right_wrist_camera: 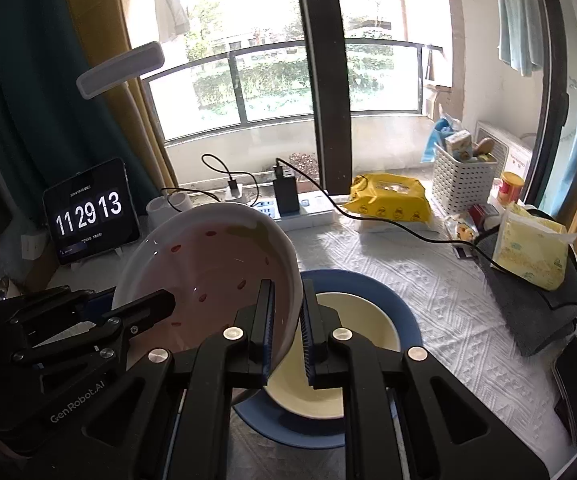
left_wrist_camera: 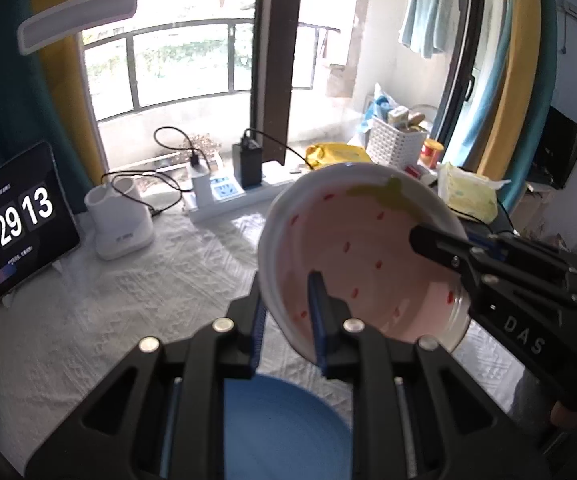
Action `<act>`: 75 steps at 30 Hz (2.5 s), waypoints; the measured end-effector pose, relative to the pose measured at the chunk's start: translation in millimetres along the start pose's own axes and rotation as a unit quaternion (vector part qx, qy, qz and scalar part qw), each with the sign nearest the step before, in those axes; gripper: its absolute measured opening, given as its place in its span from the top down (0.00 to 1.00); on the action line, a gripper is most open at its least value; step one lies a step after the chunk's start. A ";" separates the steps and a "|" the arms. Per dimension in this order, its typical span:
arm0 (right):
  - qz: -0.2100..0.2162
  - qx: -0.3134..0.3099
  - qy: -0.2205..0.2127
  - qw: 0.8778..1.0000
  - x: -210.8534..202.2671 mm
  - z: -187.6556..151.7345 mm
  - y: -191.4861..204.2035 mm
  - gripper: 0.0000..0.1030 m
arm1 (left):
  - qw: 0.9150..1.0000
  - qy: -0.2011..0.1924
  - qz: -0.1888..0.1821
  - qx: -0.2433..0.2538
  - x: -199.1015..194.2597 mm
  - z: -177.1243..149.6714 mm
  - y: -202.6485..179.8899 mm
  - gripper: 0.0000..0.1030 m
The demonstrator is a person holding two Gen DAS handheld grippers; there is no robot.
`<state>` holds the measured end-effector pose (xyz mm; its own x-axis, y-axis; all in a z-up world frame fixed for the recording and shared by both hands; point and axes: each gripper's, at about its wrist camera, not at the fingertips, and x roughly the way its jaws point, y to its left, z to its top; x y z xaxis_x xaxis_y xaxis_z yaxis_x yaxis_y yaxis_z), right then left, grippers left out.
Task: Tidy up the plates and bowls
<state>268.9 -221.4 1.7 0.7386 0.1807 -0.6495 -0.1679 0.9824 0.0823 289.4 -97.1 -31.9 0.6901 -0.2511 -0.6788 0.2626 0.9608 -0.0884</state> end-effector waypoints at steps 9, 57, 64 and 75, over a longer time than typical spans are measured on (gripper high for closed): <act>-0.009 0.018 0.005 1.000 -1.7 -7.9 -34.2 0.87 | 1.000 0.021 -0.010 0.019 21.7 -0.2 -31.8 0.80; -0.005 0.052 0.066 0.996 46.8 -36.7 -83.8 0.86 | 0.994 0.102 0.004 0.025 83.6 -7.0 -42.2 0.78; -0.006 0.050 0.060 0.997 41.3 -32.9 -82.4 0.86 | 0.996 0.082 0.006 0.023 69.7 -2.3 -39.7 0.77; -0.007 0.046 0.039 0.998 17.4 -25.1 -78.2 0.86 | 0.999 0.051 0.015 0.003 36.3 1.3 -18.5 0.76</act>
<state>278.4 -296.3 -35.1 0.6871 0.1666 -0.7072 -0.0950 0.9856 0.1398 310.5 -124.0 -53.9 0.6254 -0.2095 -0.7517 0.2478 0.9668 -0.0633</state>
